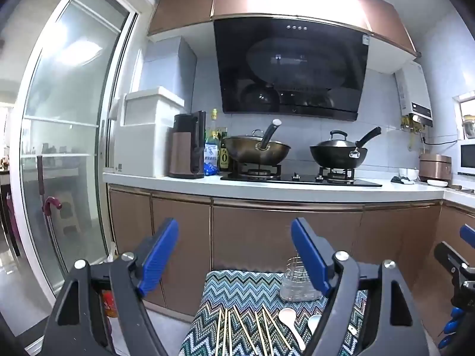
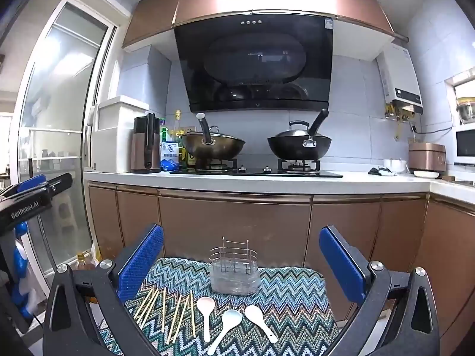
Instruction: Organize utensils
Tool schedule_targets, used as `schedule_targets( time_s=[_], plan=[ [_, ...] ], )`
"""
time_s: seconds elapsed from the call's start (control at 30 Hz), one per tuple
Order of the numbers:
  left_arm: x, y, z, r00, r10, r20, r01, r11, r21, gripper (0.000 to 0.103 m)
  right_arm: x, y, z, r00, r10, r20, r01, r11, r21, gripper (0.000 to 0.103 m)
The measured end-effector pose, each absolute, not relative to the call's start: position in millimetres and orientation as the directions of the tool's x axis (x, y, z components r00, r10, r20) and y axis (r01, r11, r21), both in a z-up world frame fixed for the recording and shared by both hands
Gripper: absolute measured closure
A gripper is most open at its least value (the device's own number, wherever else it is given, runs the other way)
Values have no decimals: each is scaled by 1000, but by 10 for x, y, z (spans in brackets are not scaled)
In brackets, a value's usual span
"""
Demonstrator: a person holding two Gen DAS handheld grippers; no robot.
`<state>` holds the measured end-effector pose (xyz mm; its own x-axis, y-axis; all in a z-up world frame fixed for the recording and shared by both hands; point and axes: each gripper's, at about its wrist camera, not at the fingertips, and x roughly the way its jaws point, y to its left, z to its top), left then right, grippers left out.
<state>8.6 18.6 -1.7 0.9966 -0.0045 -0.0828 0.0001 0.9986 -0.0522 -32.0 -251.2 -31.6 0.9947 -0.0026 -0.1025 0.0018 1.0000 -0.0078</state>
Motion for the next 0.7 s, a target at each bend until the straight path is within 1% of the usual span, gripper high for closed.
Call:
schedule_targets(
  time_s=[0.07, 0.2, 0.3, 0.5, 0.7],
  plan=[
    [86, 243, -9, 997, 15, -77, -20, 998, -64, 25, -306, -2547, -321, 995, -3, -100, 3, 1000, 2, 0],
    [40, 339, -5, 999, 46, -29, -49, 995, -89, 25, -296, -2574, -311, 995, 0, -96, 1, 1000, 3, 0],
    [42, 352, 18, 997, 82, -13, -83, 994, -75, 25, -268, -2575, -323, 996, -4, -95, 4, 1000, 0, 0],
    [64, 357, 57, 996, 90, 0, -90, 994, -65, 25, -229, -2579, -284, 996, -12, -88, 11, 1000, -10, 0],
    [140, 385, 82, 997, 76, -21, -77, 995, -59, 25, -223, -2601, -178, 998, -31, -58, 30, 999, -26, 0]
  ],
)
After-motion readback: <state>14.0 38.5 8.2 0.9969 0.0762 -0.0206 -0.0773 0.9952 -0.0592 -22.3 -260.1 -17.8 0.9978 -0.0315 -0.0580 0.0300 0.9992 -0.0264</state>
